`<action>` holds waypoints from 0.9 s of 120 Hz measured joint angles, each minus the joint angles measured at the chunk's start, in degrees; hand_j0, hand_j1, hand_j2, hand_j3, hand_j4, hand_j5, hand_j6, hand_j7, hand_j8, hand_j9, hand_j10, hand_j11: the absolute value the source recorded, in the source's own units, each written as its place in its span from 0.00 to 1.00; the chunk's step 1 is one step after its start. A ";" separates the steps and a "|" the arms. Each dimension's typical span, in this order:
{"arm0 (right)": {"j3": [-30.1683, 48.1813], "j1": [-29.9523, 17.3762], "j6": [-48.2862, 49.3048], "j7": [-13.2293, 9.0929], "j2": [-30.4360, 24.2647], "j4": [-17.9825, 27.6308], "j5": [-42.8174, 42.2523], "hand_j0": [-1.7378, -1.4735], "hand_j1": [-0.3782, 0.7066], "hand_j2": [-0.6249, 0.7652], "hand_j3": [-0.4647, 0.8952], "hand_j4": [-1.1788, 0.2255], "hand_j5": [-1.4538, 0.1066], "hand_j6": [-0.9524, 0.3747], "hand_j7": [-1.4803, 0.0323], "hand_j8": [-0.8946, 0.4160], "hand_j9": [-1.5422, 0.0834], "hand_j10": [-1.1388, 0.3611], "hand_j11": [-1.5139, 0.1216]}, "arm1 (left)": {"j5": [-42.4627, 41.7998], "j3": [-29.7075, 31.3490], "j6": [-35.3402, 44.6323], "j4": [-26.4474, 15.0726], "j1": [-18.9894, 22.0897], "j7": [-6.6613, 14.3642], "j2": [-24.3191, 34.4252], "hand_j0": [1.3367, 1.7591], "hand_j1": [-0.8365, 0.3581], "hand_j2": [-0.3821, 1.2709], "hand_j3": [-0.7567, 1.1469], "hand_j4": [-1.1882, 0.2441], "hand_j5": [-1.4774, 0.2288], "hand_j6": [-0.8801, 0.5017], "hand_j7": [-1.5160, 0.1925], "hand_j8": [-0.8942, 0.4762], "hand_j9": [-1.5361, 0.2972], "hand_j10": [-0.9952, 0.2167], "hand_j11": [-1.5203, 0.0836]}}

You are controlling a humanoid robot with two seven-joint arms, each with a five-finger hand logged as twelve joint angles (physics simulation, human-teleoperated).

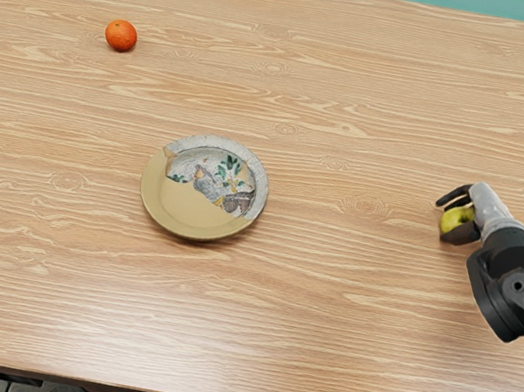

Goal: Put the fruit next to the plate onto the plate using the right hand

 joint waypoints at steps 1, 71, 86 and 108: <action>0.08 0.00 0.00 0.00 0.00 0.01 0.02 0.34 0.59 0.48 0.34 0.40 0.44 0.36 0.46 0.43 0.47 0.45 0.44 | 0.00 0.00 0.00 0.00 0.00 0.00 0.00 0.76 0.99 0.23 0.40 0.83 0.87 0.64 0.89 0.65 0.84 0.82 0.95; 11.34 0.00 4.53 -0.06 0.56 5.63 0.90 0.31 0.53 0.60 0.34 0.39 0.42 0.24 0.45 0.33 0.45 0.37 0.43 | -0.01 0.01 0.01 0.01 0.00 -0.01 0.00 0.76 0.99 0.23 0.40 0.83 0.87 0.64 0.89 0.65 0.84 0.82 0.95; 12.90 0.06 5.26 -0.04 2.63 7.11 1.45 0.31 0.54 0.64 0.34 0.40 0.42 0.23 0.45 0.33 0.45 0.37 0.43 | -0.01 0.02 0.01 0.01 0.00 0.00 0.00 0.76 0.99 0.23 0.40 0.83 0.87 0.64 0.89 0.65 0.84 0.82 0.95; 13.74 0.29 5.68 -0.06 6.71 7.61 1.64 0.30 0.57 0.68 0.34 0.40 0.41 0.24 0.45 0.34 0.45 0.38 0.44 | -0.01 0.02 0.01 0.00 -0.01 0.01 0.00 0.76 0.99 0.23 0.40 0.83 0.87 0.64 0.89 0.65 0.84 0.82 0.95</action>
